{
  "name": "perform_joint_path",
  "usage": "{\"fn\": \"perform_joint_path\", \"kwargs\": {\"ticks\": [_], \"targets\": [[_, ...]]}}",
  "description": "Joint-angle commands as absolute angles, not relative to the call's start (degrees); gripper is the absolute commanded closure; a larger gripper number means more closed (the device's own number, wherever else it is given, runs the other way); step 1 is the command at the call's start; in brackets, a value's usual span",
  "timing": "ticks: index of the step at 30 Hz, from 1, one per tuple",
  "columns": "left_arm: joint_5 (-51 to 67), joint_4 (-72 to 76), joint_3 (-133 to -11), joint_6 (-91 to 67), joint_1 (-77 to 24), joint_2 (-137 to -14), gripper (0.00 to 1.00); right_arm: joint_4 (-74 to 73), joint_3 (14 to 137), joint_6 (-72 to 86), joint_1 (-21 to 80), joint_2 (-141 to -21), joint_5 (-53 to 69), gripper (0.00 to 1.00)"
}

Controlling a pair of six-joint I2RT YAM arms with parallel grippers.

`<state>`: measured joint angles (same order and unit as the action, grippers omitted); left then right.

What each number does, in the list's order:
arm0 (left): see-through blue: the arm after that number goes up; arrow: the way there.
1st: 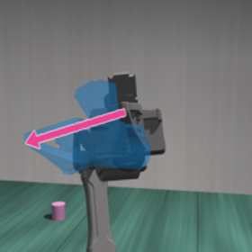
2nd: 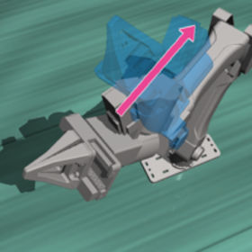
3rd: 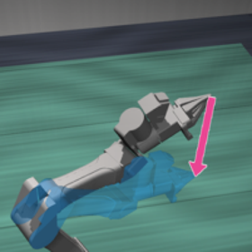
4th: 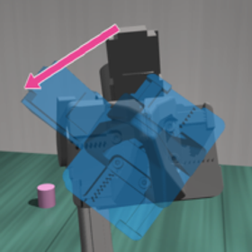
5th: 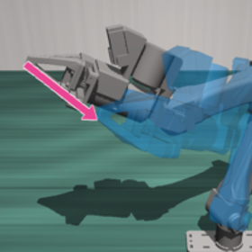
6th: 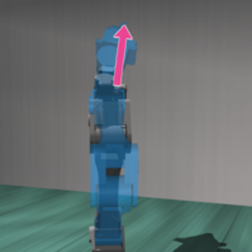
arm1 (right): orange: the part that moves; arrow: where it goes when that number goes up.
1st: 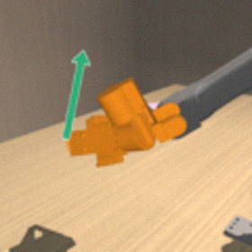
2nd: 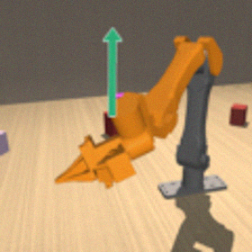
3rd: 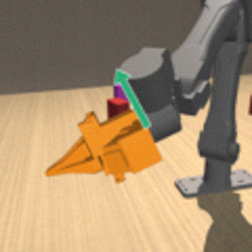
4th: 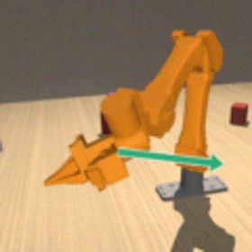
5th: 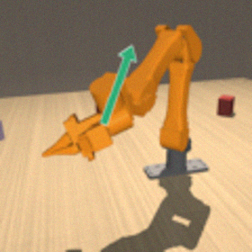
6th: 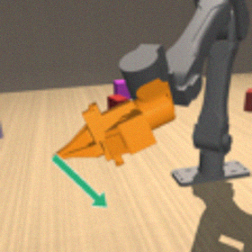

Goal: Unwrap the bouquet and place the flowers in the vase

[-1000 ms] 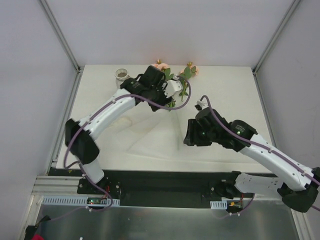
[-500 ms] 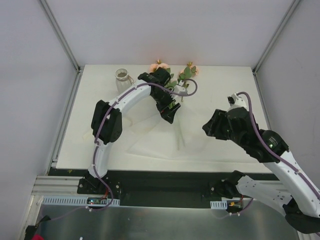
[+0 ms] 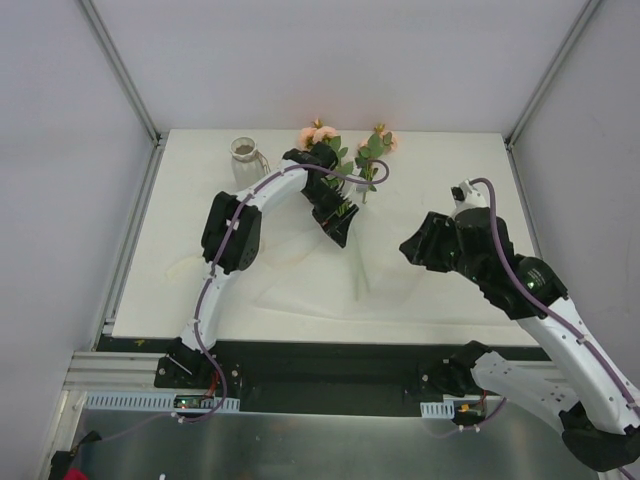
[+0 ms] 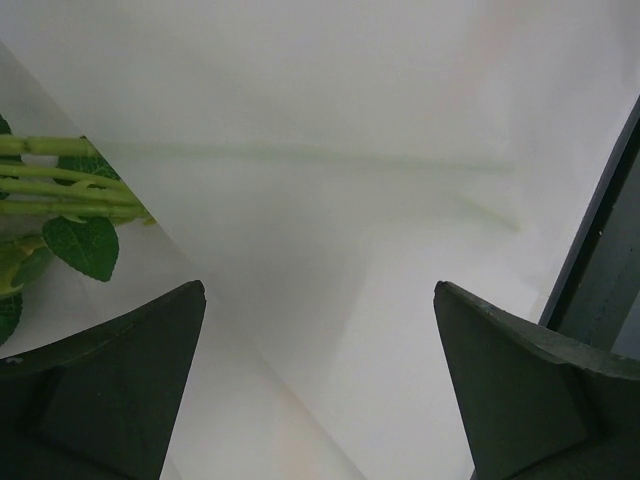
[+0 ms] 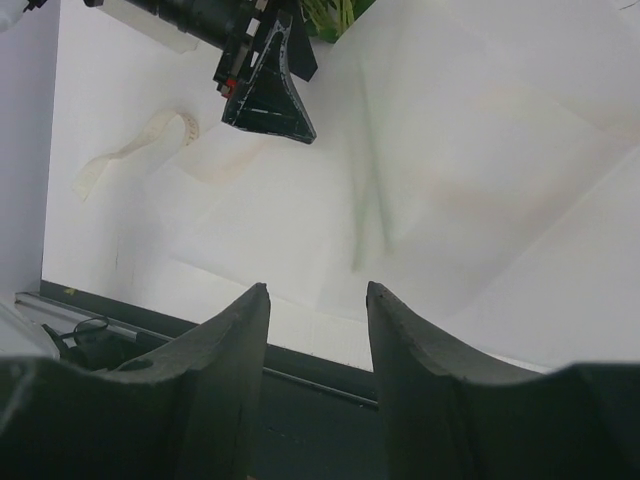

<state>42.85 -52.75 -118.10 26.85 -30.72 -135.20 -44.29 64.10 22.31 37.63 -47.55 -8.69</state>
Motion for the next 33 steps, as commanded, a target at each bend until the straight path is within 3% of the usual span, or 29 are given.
{"fn": "perform_joint_path", "kwargs": {"ticks": [1, 7, 11, 14, 18, 19, 20, 25, 29, 33], "targets": [[44.65, -54.05, -122.52, 25.58, -30.76, -137.19, 0.02, -39.82, 63.2, 21.53, 36.48, -47.29, -5.01, 0.53], [47.45, -54.14, -122.26, 25.14, -30.24, -138.52, 0.02, -38.41, 62.58, 21.88, 35.07, -47.63, -2.9, 0.57], [51.23, -54.58, -121.03, 26.28, -30.06, -137.46, 0.12, -37.88, 62.93, 21.89, 34.81, -48.25, -2.55, 0.59], [52.38, -55.89, -121.03, 27.51, -30.06, -137.29, 0.24, -36.74, 62.93, 21.97, 34.8, -48.87, -1.67, 0.59], [51.07, -56.69, -121.38, 27.68, -29.97, -137.02, 0.51, -35.25, 62.58, 22.5, 34.89, -49.57, -0.97, 0.6], [50.72, -56.86, -121.29, 27.6, -29.97, -136.76, 0.67, -34.72, 62.49, 22.59, 34.81, -49.74, -0.79, 0.6], [49.84, -56.95, -121.12, 27.68, -29.97, -136.58, 0.72, -34.54, 62.58, 22.59, 34.8, -50.01, -0.7, 0.6], [48.17, -57.48, -120.32, 27.86, -29.97, -135.18, 0.8, -33.4, 62.84, 22.5, 34.72, -50.54, -0.53, 0.6], [47.81, -57.83, -119.8, 28.39, -29.97, -132.55, 1.0, -33.31, 63.45, 21.71, 34.8, -50.98, -0.53, 0.6], [49.3, -58.79, -118.92, 29.44, -30.23, -127.72, 1.0, -37.17, 70.47, 17.77, 34.81, -52.47, -3.24, 0.6]]}}
